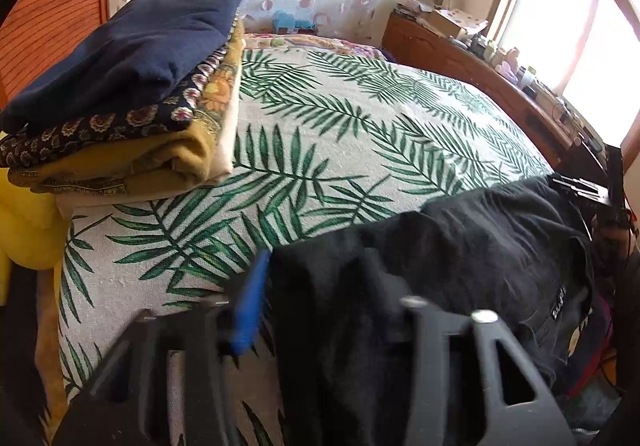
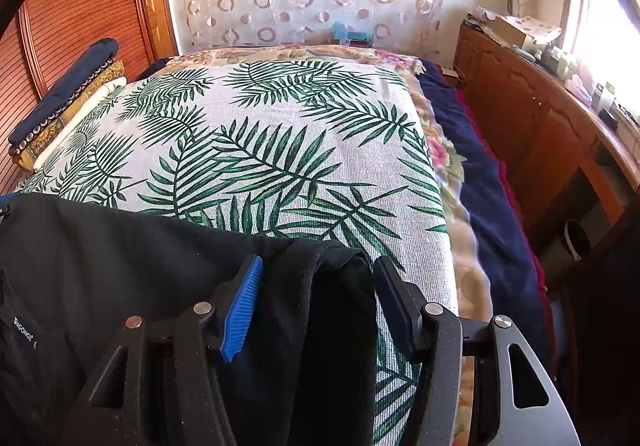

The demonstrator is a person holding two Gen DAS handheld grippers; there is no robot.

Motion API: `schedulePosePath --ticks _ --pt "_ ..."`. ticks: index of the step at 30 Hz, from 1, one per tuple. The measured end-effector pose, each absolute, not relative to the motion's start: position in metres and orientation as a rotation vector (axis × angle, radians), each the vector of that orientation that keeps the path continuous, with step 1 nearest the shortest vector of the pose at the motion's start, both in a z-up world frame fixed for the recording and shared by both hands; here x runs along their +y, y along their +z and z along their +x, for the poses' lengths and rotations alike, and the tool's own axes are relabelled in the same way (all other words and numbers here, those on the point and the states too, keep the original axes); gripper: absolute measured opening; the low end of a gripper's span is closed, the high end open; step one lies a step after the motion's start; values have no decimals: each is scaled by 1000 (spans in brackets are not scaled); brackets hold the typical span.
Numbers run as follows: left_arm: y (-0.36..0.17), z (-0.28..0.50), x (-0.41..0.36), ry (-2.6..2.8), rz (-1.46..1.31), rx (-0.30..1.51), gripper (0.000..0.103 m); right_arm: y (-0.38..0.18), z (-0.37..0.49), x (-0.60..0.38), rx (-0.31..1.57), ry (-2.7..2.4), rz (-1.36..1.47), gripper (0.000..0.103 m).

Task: Fold small clothes

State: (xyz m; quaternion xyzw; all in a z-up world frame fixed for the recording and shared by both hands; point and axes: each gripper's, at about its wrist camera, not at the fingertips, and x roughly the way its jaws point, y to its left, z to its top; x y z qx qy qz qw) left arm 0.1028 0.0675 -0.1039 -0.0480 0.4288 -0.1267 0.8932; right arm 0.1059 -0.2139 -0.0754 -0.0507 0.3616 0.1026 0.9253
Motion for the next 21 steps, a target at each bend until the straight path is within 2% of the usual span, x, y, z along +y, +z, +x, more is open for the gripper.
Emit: schedulePosePath --ticks 1,2,4,10,15,21 --pt "-104 103 67 -271 -106 895 22 -75 104 -212 737 229 -110 42" --pt "-103 102 67 -291 -127 903 18 -74 103 -211 737 245 -117 29" --pt "-95 96 65 -304 -112 875 14 -73 99 -205 755 295 -133 14" --pt "-39 59 63 -341 -117 718 12 -50 71 -202 687 329 -135 11" --pt "17 24 61 -360 -90 577 12 8 12 -211 513 336 -91 10" --pt "88 -17 56 -389 -78 376 12 70 -49 -216 387 338 -149 10"
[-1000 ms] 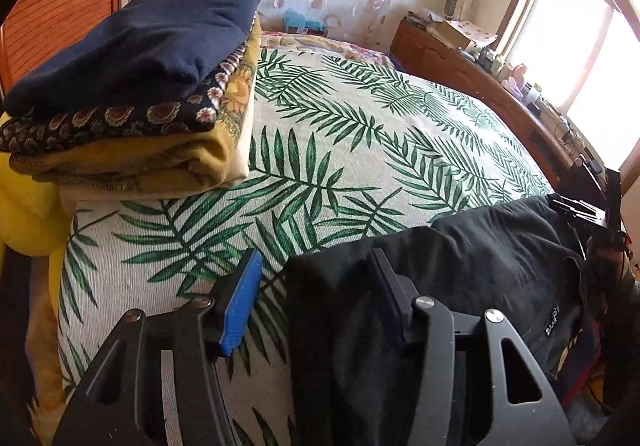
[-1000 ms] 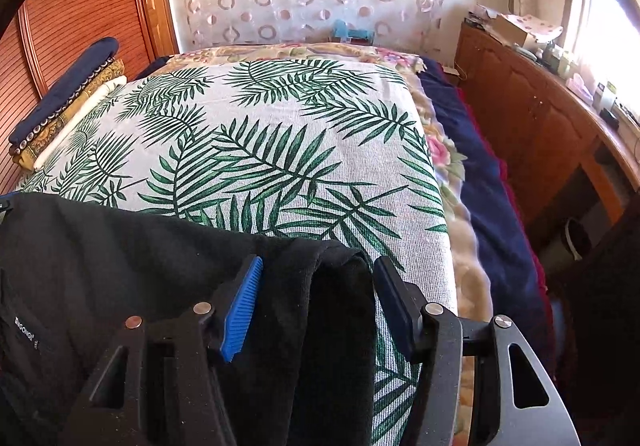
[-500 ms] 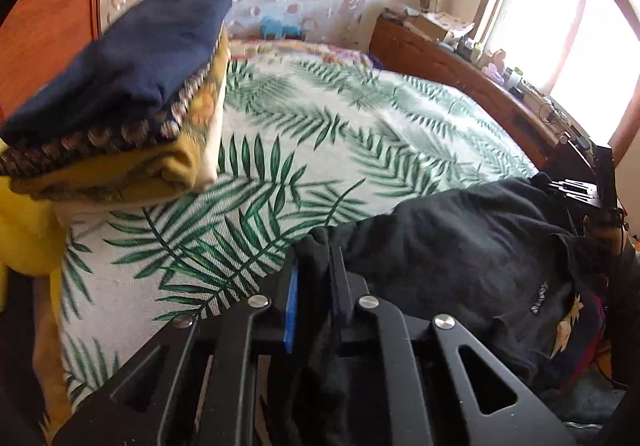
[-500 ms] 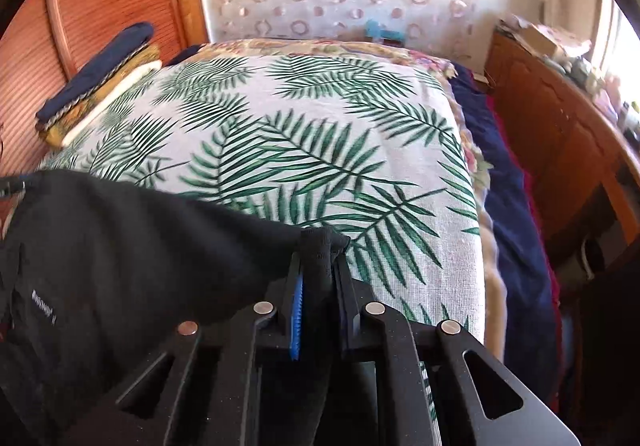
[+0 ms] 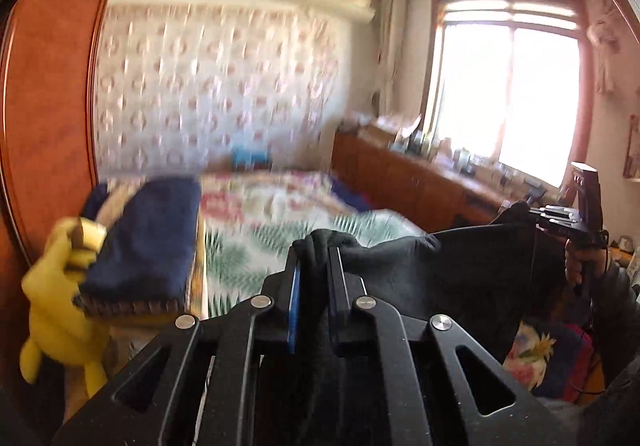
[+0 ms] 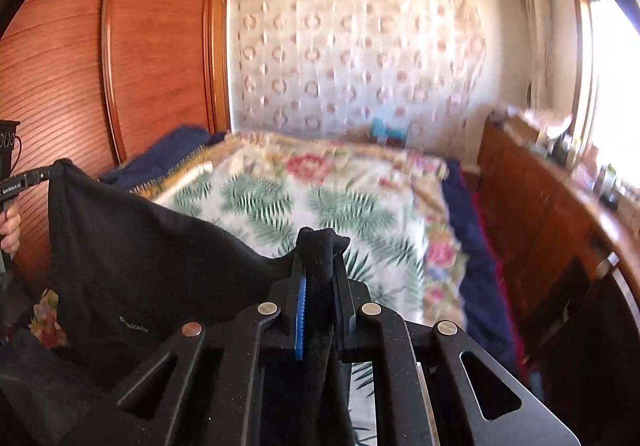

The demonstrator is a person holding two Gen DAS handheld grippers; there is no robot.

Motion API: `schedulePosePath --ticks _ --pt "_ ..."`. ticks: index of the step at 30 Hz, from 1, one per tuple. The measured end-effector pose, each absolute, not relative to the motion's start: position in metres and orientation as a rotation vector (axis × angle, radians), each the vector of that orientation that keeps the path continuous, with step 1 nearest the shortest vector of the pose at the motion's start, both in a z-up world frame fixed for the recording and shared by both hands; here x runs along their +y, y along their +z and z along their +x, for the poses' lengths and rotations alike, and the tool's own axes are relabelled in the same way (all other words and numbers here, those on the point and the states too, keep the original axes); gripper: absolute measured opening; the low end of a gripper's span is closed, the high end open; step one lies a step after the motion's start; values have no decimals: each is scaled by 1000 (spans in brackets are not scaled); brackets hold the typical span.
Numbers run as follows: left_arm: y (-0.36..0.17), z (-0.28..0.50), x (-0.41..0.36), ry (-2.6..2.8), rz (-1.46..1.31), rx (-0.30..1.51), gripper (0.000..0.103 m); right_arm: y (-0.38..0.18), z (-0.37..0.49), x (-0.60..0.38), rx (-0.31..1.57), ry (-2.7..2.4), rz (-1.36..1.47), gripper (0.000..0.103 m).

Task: Fold small clothes

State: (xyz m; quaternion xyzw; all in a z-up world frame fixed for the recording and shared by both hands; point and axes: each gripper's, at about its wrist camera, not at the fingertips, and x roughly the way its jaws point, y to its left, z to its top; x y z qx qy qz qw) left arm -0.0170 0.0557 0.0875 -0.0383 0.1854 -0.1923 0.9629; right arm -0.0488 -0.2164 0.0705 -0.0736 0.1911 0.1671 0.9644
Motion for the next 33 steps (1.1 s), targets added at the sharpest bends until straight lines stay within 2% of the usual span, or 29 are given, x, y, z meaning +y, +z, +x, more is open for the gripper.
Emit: schedulePosePath --ticks 8,16,23,26,27,28,31,32,33 --pt "157 -39 76 -361 -76 205 12 145 -115 -235 176 309 -139 10" --pt "194 4 91 -292 -50 141 12 195 -124 -231 67 288 -207 10" --pt "178 86 83 -233 -18 208 12 192 -57 -198 128 264 -250 10" --pt "148 138 77 -196 5 252 14 182 -6 -178 168 237 -255 11" --pt "135 157 75 -187 16 269 19 175 16 -172 180 211 -259 11" --pt "118 179 75 -185 27 301 25 168 39 -164 201 187 -262 16" --pt "77 213 75 -151 50 410 32 133 114 -138 316 59 -278 53" --pt "63 215 76 -167 39 444 36 117 137 -135 368 32 -269 54" --pt "55 214 75 -177 35 457 44 105 151 -134 409 33 -249 54"
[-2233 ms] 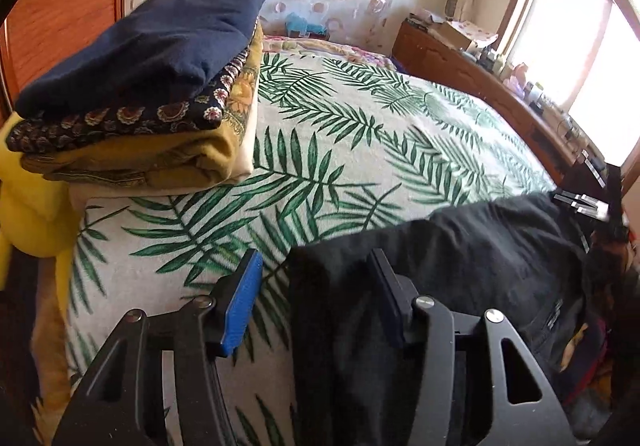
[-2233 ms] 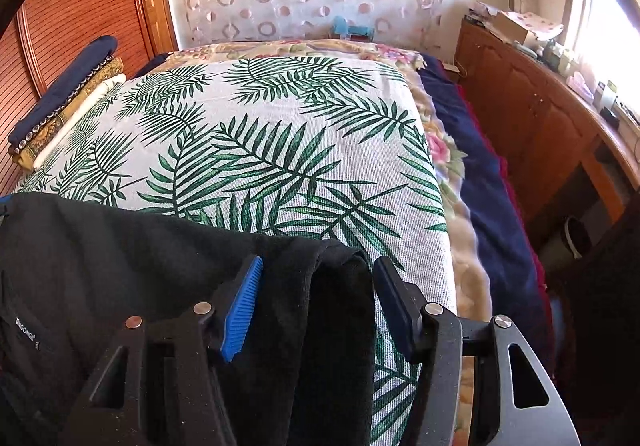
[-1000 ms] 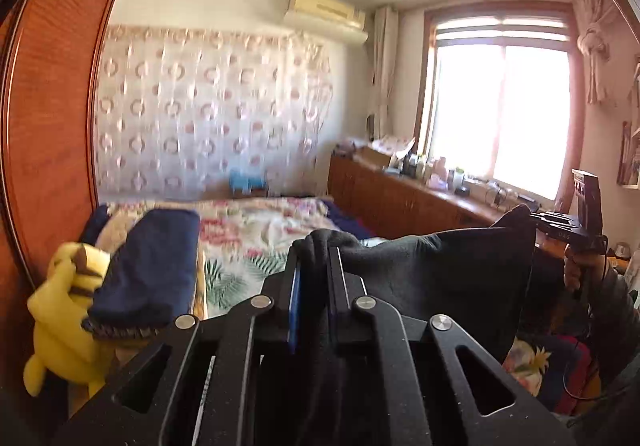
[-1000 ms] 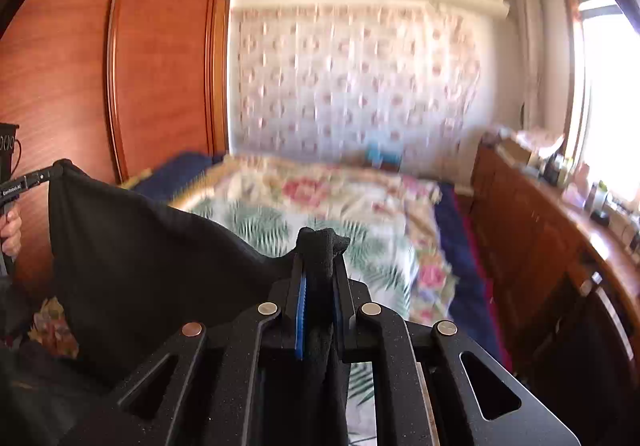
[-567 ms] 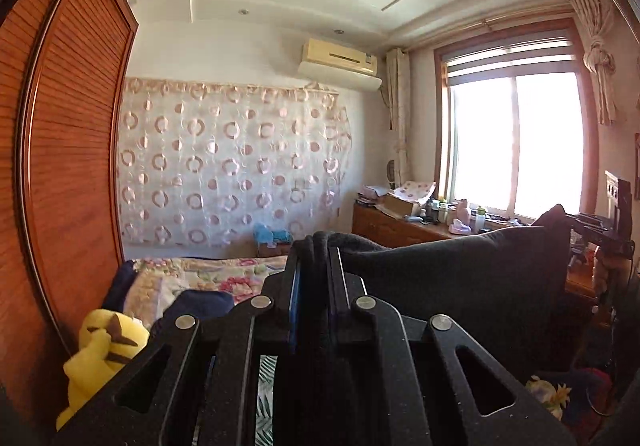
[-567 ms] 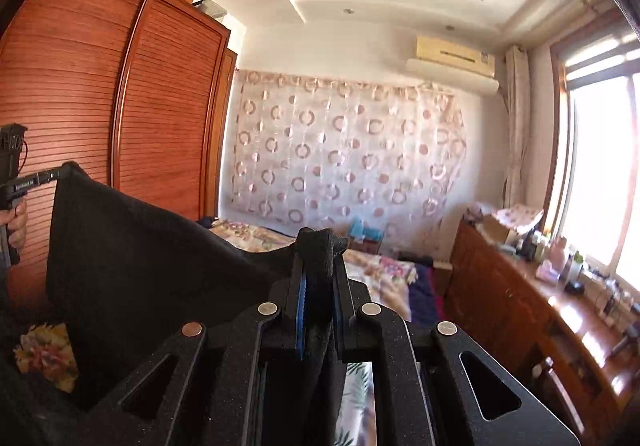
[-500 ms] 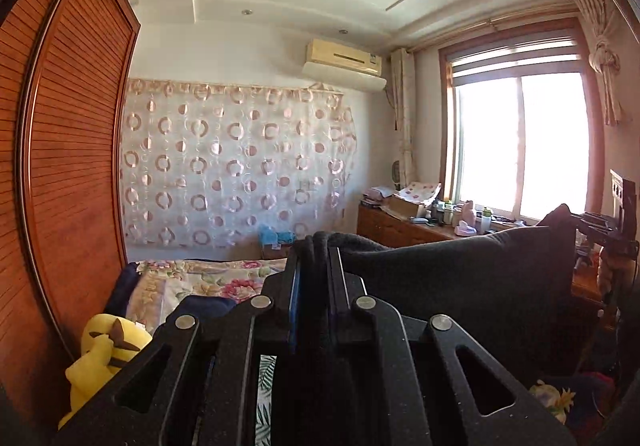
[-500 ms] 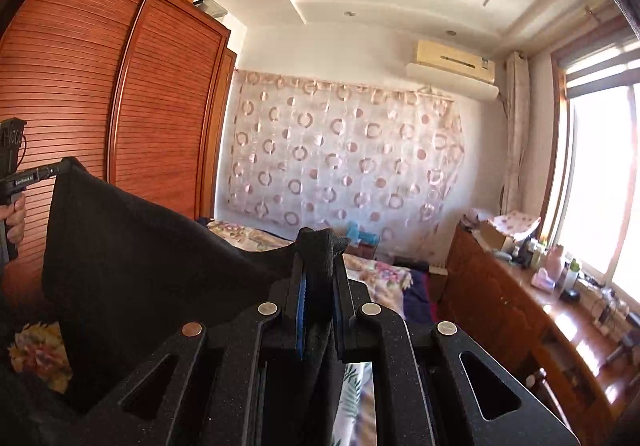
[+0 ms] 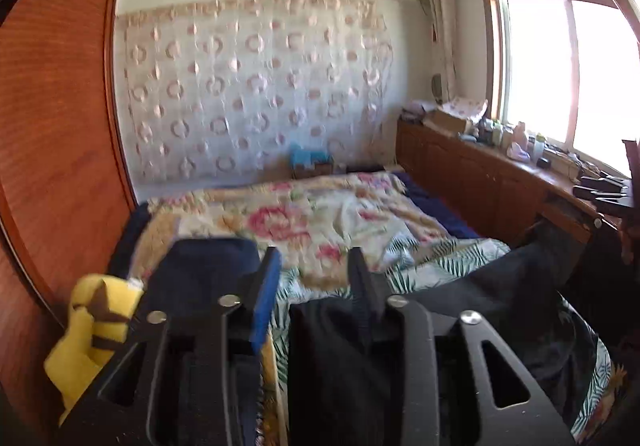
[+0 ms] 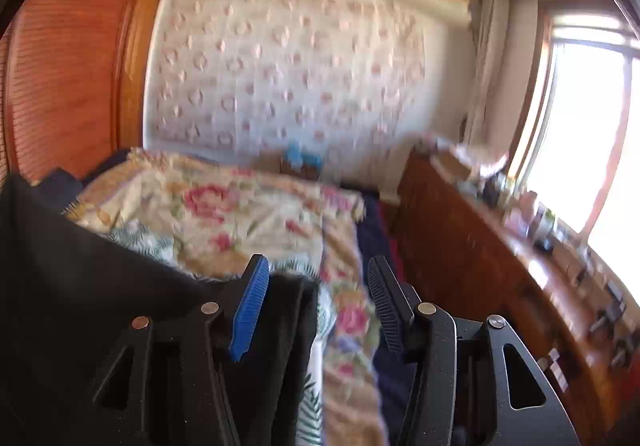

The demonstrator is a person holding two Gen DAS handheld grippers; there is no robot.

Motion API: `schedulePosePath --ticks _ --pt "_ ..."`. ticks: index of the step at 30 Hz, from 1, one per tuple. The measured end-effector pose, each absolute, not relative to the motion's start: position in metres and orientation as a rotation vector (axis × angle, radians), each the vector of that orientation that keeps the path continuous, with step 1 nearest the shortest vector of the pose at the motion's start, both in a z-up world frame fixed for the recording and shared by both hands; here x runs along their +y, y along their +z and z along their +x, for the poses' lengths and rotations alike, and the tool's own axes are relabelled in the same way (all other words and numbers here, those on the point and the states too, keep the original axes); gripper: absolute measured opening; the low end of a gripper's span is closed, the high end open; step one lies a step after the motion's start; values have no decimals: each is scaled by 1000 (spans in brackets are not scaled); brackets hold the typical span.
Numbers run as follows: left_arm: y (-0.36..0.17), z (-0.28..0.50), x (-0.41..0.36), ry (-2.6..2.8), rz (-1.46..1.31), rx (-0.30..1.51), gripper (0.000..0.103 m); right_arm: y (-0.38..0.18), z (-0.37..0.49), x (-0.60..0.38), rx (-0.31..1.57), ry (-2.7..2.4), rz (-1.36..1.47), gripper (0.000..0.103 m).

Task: Fold small clothes

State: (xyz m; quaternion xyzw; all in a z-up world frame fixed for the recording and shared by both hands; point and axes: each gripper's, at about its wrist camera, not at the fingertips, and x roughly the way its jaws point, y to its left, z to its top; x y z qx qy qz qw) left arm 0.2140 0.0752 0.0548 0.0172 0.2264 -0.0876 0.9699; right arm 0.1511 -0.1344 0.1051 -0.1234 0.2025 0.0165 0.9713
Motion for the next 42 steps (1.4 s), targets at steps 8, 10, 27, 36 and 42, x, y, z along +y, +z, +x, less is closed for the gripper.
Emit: schedulePosePath --ticks 8,10,27,36,42 --pt "25 169 59 -269 38 520 79 48 151 -130 537 115 -202 54" --pt "19 159 55 -273 33 532 79 41 136 -136 558 139 -212 54" --pt "-81 109 46 -291 -7 780 79 -6 38 -236 763 189 -82 40" --pt "-105 118 44 -252 3 855 79 -2 38 -244 777 224 -75 9" --pt "-108 120 45 -211 21 869 79 -1 -1 -259 747 205 -73 7"
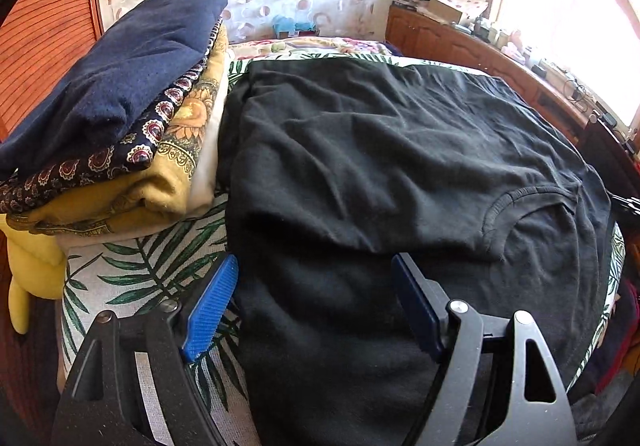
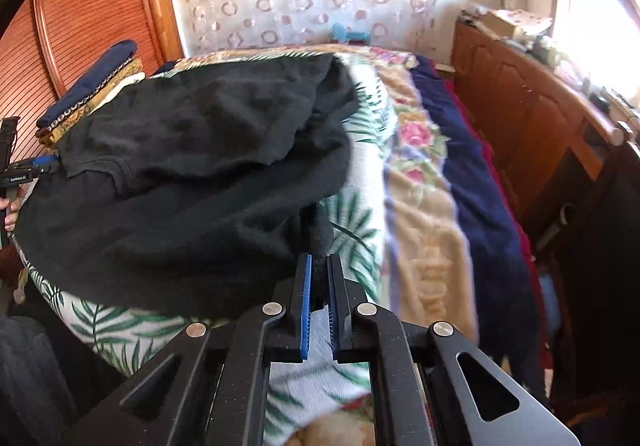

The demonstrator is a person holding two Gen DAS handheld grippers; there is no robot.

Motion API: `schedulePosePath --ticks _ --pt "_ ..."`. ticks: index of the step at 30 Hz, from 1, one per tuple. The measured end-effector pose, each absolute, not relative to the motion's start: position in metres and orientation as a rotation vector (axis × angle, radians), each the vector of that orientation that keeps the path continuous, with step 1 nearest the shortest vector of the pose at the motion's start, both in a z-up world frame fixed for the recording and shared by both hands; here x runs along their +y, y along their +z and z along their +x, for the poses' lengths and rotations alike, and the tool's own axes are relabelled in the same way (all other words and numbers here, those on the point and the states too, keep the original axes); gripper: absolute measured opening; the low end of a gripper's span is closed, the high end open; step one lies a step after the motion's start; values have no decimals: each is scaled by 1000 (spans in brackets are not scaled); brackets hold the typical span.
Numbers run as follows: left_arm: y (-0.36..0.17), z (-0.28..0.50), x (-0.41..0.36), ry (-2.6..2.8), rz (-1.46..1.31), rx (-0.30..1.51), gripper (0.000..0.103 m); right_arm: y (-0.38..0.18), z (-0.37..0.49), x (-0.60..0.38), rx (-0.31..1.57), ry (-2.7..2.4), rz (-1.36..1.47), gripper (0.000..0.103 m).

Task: Fold small clothes

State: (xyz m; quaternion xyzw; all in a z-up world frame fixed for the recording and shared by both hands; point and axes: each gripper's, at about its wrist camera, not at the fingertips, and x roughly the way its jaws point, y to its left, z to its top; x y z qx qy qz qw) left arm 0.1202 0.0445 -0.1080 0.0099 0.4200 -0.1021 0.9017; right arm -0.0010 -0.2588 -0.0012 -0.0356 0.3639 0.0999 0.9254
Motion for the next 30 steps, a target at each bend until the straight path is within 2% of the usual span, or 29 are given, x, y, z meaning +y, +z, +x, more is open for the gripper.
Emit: schedulePosePath --ticks 11,12,15,16,17,18,30 --pt "-110 121 38 -191 74 879 82 5 -42 -258 733 158 -36 7" --pt "-110 121 38 -191 74 879 82 5 -39 -253 721 145 -45 9" --pt "-110 121 37 -192 74 878 82 14 -40 -244 670 128 -54 27" --pt "-110 121 38 -191 73 878 82 11 -38 -238 657 132 -52 43" --pt "-110 121 37 -191 73 878 82 13 -36 -233 649 142 -52 53" --pt "-110 121 38 -191 73 878 82 13 -32 -228 642 152 -56 55" --pt "-110 121 37 -191 74 878 82 -1 54 -190 734 200 -17 56"
